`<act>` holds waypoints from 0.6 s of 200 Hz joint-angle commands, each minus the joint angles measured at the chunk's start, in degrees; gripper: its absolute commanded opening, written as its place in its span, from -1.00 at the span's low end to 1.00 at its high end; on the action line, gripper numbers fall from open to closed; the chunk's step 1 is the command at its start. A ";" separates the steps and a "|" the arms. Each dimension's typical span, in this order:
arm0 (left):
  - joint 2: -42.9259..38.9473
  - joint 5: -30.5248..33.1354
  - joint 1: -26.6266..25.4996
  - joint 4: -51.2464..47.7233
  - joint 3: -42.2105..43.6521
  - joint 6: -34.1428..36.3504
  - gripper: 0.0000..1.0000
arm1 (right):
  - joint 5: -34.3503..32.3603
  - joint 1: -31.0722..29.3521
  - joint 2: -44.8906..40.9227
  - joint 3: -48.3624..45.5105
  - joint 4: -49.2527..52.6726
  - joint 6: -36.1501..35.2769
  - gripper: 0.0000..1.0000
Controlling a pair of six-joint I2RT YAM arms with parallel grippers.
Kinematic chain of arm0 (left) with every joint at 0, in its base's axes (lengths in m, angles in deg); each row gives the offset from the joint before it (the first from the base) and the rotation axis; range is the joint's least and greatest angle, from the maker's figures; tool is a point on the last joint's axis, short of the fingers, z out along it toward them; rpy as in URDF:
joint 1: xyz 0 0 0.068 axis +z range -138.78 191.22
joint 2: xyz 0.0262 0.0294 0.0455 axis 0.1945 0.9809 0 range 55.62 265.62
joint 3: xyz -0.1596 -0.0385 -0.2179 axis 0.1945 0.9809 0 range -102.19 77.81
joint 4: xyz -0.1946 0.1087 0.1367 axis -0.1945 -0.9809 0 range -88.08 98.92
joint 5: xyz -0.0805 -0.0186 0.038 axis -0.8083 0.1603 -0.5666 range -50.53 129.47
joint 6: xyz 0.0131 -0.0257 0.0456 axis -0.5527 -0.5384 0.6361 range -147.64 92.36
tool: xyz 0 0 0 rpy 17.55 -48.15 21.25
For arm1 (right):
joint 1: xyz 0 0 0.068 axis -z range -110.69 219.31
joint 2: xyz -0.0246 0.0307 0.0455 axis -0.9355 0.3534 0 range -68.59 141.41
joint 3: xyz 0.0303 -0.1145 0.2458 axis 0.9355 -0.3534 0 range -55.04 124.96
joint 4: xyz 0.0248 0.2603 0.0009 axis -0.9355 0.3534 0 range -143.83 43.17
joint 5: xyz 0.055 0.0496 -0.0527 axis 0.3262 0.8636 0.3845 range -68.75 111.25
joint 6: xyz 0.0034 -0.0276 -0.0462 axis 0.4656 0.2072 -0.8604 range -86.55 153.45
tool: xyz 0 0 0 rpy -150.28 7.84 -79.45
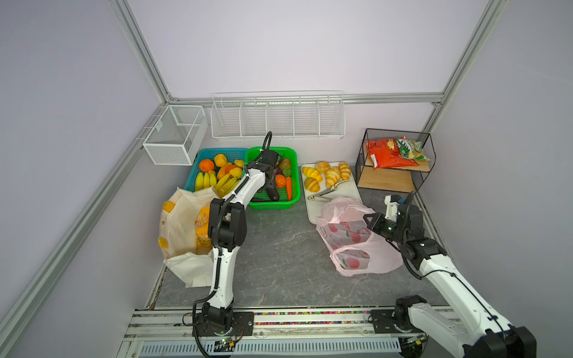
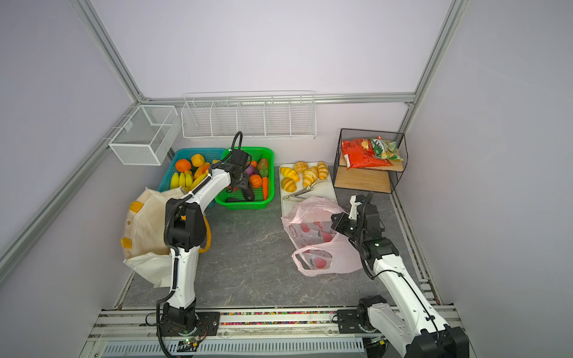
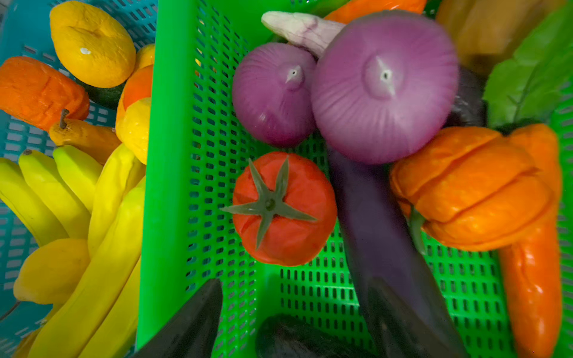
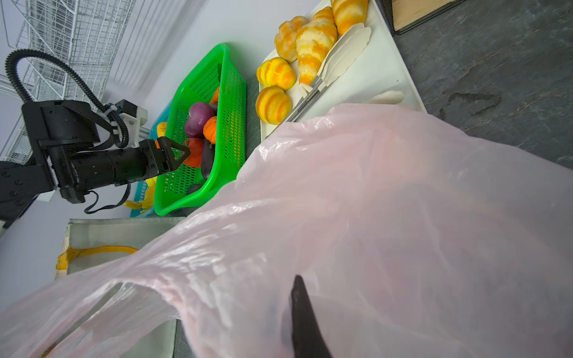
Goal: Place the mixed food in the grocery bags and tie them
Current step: 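Reach the left gripper into the green basket toward the red tomato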
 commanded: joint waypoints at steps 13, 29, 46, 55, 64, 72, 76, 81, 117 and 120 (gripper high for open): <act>4.59 2.16 1.18 -5.08 -5.78 2.51 0.56 | 1.24 -0.31 0.04 0.95 -1.97 -0.76 -0.87; 6.22 1.65 1.57 -5.81 -7.34 2.62 0.60 | 1.17 -0.33 -0.07 0.92 -1.91 -0.83 -0.87; 7.78 1.49 1.66 -6.45 -8.80 3.03 0.64 | 1.22 -0.32 -0.27 0.74 -1.96 -0.81 -0.87; 8.66 1.47 1.84 -7.06 -9.99 3.11 0.66 | 1.32 -0.33 -0.36 0.67 -2.00 -0.75 -0.87; 9.38 0.63 1.96 -7.33 -10.86 3.25 0.66 | 1.30 -0.33 -0.45 0.61 -1.93 -0.77 -0.87; 9.83 0.52 1.99 -7.48 -11.44 3.26 0.66 | 1.36 -0.28 -0.64 0.53 -1.91 -0.73 -0.87; 10.12 0.49 2.03 -7.54 -11.75 3.25 0.66 | 1.33 -0.29 -0.79 0.44 -1.81 -0.71 -0.87; 10.31 0.27 2.01 -7.60 -12.01 3.39 0.66 | 1.25 -0.33 -0.96 0.39 -1.63 -0.72 -0.87; 12.00 -2.50 2.69 -7.51 -13.86 3.63 0.64 | 0.79 -0.32 -2.22 -0.14 -1.04 -0.80 -0.87; 12.11 -2.82 2.76 -7.39 -13.89 3.66 0.64 | 0.75 -0.33 -2.32 -0.15 -0.97 -0.78 -0.87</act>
